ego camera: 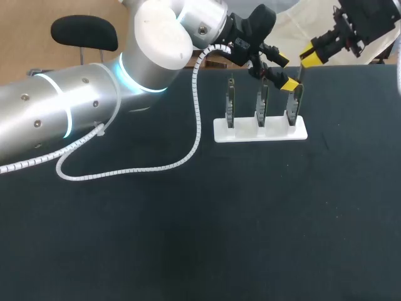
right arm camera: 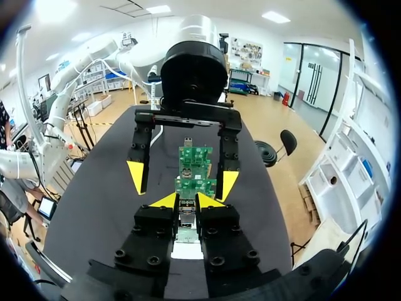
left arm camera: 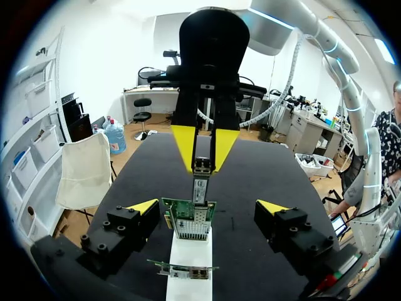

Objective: Pick up the optical module with the left hand, and insert it into the network port with the right hand.

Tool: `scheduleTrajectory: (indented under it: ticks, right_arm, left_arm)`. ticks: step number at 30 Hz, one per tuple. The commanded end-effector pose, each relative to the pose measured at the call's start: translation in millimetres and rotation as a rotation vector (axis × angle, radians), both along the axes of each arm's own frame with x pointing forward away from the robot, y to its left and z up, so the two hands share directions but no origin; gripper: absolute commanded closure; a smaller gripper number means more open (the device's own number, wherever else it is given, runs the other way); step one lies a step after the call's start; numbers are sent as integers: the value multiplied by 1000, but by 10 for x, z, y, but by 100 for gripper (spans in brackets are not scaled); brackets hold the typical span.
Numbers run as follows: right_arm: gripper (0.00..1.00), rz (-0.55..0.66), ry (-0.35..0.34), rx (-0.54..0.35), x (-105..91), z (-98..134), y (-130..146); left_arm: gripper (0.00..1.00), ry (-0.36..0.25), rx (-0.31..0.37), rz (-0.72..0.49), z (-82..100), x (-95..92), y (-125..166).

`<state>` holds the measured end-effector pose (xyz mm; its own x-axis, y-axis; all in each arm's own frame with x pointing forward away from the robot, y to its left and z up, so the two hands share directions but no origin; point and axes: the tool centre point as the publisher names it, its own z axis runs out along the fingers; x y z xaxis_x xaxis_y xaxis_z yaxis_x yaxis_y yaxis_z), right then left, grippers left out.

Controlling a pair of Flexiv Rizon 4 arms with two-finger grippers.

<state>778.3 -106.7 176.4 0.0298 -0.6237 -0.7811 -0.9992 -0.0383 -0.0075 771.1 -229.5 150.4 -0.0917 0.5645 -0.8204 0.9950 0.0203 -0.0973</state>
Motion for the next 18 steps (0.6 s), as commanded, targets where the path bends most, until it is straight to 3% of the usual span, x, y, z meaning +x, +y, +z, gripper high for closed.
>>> scheduleTrajectory:
  ticks: [1, 18]
  right_arm:
    - [100, 2, -6, 2, -21, 31, -11]
    - [100, 19, -17, 1, 18, 12, 14]
  left_arm:
    - [0, 3, 4, -1, 4, 15, -8]
    - [0, 3, 4, -1, 4, 15, -8]
